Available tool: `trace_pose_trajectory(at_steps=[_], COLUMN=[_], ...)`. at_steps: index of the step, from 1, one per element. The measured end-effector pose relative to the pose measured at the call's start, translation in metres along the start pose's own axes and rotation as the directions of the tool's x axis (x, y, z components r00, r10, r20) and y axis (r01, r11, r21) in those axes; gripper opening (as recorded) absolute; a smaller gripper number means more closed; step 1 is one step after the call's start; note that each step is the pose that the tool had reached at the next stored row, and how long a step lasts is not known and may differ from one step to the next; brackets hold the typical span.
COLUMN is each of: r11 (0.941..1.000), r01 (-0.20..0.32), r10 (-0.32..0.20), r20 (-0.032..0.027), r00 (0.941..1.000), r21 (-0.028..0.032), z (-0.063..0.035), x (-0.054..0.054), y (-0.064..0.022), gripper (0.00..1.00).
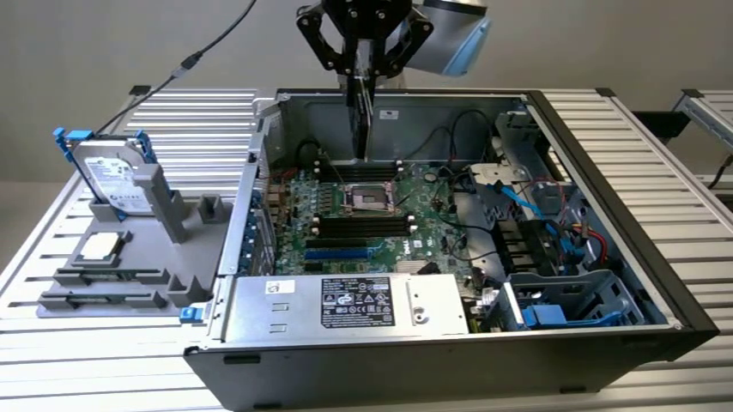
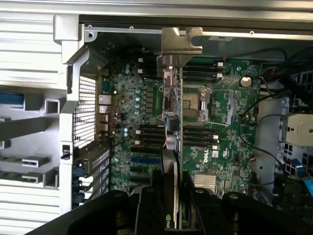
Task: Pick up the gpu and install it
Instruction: 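Pick up the gpu and move the gpu toward the slot, then insert the gpu into the slot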
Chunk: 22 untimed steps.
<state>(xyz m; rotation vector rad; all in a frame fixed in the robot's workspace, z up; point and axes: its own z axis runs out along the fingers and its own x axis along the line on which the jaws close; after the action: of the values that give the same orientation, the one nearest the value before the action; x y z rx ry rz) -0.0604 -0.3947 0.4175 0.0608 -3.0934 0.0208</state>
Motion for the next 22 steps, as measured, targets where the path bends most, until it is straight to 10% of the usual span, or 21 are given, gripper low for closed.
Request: trace_pose_trajectory(at_steps=[15,22], r11=[1.0000,0.9919], r01=[0.005,0.127], r10=[-0.005,-0.127], r20=[0.0003,0.0017], r00=[1.0000,0.9919], r21=[-0.0006,0.0022], z=[0.0002,0.0009], x=[-0.0002,-0.0001], y=[0.0000,0.0000], gripper=[0.27,0.27])
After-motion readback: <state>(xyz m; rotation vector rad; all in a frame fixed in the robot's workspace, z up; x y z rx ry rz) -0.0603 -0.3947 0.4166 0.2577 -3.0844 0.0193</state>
